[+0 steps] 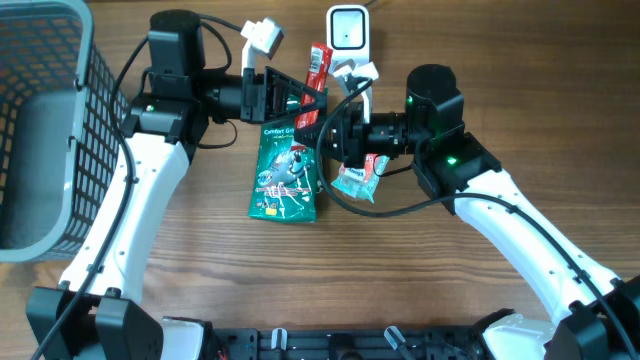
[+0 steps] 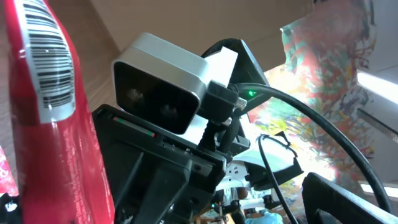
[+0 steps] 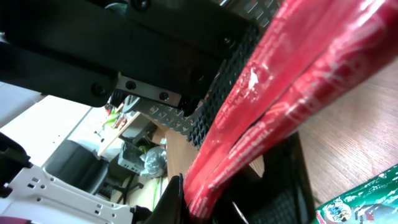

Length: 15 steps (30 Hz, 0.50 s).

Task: Scan the item barcode
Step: 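Grasp the red Nescafe stick with the right gripper from the left gripper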

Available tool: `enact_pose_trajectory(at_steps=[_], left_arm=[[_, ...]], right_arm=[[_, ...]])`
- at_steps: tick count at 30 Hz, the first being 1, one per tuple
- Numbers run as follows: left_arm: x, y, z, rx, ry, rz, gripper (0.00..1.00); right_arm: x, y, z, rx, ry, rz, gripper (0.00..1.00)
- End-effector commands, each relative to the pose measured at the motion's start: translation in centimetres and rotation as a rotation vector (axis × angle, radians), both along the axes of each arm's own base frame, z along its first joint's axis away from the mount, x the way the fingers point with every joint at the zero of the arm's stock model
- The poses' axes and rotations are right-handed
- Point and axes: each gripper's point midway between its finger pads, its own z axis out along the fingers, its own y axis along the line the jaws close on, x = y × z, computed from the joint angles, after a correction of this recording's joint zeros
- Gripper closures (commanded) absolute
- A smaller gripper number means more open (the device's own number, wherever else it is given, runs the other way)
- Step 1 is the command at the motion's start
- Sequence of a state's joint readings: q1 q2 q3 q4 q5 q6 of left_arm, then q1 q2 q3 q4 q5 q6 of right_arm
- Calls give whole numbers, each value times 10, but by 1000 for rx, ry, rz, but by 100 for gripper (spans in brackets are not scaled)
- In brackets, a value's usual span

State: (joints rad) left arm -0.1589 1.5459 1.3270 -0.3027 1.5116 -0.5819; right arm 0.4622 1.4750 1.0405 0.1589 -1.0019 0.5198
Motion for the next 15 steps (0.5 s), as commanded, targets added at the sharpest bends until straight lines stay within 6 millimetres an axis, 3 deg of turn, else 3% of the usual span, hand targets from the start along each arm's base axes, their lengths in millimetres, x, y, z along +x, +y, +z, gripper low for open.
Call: enact_pose_trajectory(at_steps=[1, 5, 10, 15], left_arm=[[6, 1, 3, 23, -30, 51, 0], [36, 11, -10, 101, -62, 216, 0], [82, 50, -27, 215, -69, 482, 0], [100, 90, -31, 237, -51, 602, 0]], right_arm=[[-3, 3, 4, 13, -2, 33, 96], [-4, 3, 4, 12, 2, 37, 96], [-4, 3, 2, 8, 7, 35, 96], [6, 0, -11, -41, 42, -41, 96]])
